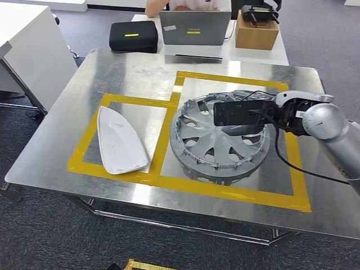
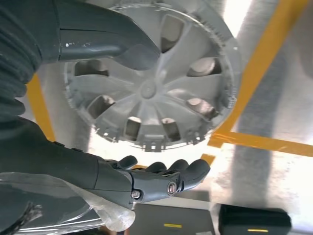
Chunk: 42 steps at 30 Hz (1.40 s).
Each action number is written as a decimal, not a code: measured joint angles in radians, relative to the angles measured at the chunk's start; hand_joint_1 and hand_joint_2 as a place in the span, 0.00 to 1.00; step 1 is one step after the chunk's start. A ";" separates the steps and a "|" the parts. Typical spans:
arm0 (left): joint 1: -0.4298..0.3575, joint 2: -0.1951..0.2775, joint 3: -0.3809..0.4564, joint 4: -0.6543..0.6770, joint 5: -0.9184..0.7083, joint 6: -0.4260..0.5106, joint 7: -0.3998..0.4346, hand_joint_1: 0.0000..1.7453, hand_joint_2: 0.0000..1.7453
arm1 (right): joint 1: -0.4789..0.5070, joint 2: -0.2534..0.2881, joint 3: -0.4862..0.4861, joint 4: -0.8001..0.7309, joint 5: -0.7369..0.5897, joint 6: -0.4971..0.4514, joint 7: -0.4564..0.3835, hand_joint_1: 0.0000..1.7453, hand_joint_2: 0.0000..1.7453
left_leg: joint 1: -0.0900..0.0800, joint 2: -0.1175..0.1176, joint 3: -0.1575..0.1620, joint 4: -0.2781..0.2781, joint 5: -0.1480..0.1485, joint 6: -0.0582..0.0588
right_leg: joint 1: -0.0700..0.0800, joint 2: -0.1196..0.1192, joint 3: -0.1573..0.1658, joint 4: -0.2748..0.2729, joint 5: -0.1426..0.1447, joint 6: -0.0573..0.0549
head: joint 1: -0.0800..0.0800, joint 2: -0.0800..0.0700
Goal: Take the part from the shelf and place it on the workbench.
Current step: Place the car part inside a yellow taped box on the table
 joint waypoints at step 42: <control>0.010 -0.012 0.000 0.000 0.009 0.020 -0.030 0.00 0.00 | 0.338 -0.311 0.097 -0.655 1.629 -0.925 0.379 0.00 1.00 | 0.006 -0.002 -0.003 0.001 0.000 0.001 | 0.006 -0.002 0.001 -0.007 0.002 0.000 | 0.002 0.000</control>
